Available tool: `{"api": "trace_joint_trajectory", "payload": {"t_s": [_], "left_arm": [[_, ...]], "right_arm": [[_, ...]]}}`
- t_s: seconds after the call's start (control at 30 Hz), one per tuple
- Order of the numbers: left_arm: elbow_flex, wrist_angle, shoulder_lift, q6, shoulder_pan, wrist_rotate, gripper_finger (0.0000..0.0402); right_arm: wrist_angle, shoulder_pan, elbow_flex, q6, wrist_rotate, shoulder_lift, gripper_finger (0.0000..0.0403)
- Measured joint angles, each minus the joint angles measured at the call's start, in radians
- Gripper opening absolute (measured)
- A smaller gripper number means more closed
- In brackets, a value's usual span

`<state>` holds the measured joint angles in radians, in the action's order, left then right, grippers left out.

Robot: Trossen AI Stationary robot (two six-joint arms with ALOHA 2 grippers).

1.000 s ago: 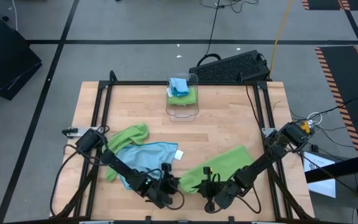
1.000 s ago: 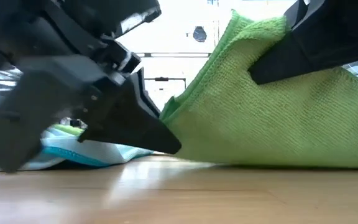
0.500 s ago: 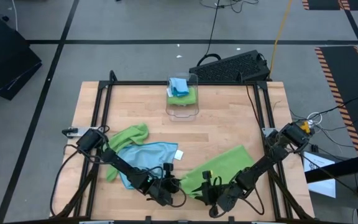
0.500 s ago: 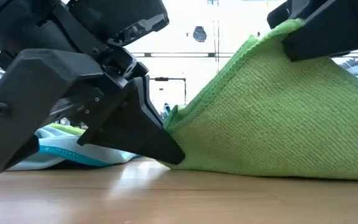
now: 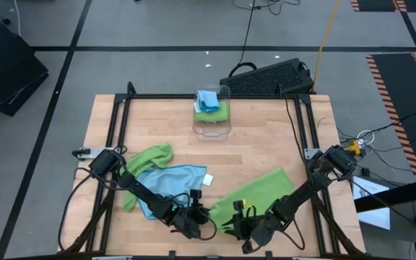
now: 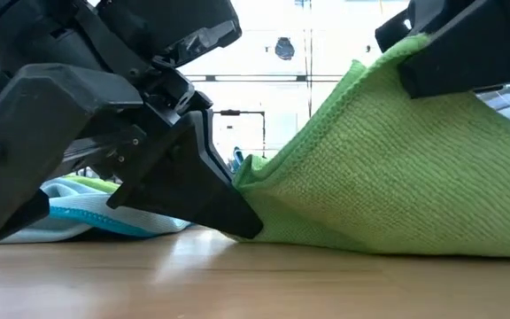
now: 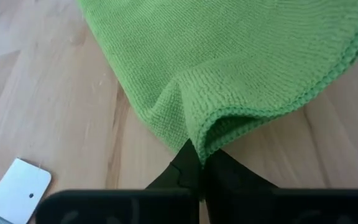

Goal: Fold microfiber towels
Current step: Fold the right green towel

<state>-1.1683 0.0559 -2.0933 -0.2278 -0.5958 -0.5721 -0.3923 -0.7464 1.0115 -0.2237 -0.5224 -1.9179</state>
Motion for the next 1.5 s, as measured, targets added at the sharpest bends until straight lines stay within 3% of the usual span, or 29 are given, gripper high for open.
{"api": "trace_joint_trajectory", "payload": {"t_s": [0.23, 0.7, 1.07, 1.33, 1.5], "left_arm": [[0.0, 0.001, 0.0, -0.006, 0.007, 0.024, 0.001], [0.0, -0.001, 0.0, -0.013, 0.007, 0.034, 0.0004], [0.0, -0.002, 0.001, -0.018, 0.009, 0.044, 0.0005], [0.0, -0.002, 0.001, -0.027, 0.009, 0.045, 0.0005], [0.0, -0.002, 0.002, -0.042, 0.019, 0.068, 0.0008]], "right_arm": [[-0.001, 0.001, 0.0, -0.001, 0.05, 0.0, 0.0089], [-0.074, 0.019, 0.0, 0.016, 0.052, -0.043, 0.0087], [-0.07, 0.02, 0.0, -0.008, 0.108, -0.045, 0.0005], [-0.067, 0.02, 0.0, -0.021, 0.107, -0.041, 0.0008], [-0.065, 0.02, 0.0, -0.026, 0.104, -0.048, 0.0062]]}}
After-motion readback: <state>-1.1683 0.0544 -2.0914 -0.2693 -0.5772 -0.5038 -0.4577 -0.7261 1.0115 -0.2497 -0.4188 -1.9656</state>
